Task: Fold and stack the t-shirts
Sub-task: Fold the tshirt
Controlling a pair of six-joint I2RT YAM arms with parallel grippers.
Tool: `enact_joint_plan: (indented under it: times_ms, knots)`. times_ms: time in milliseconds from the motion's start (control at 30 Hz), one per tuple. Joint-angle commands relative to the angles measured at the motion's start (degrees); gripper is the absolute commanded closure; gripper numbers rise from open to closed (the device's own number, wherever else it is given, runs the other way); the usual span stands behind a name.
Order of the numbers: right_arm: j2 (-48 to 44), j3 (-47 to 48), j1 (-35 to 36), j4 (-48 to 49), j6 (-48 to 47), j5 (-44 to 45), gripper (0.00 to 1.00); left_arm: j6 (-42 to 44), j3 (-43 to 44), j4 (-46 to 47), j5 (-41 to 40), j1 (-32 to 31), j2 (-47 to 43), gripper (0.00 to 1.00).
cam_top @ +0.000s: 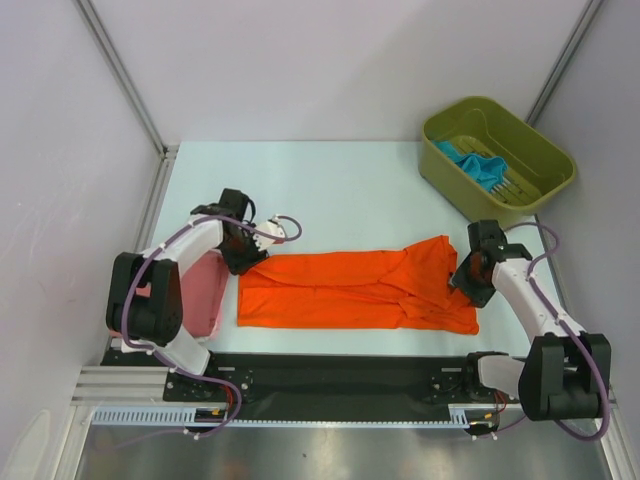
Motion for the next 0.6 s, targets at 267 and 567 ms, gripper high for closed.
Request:
enact_joint_plan:
  times_ms: [267, 567]
  knots:
    - [6.41, 11.37, 14.85, 16.27, -16.91, -10.27, 0.68, -4.64, 9.23, -8.6, 5.59, 0.85, -2.71, 0.39]
    - [25.15, 19.37, 19.95, 16.63, -24.83, -12.5, 0.52, -5.27, 5.1, -5.07, 1.98, 0.06, -0.87, 0.4]
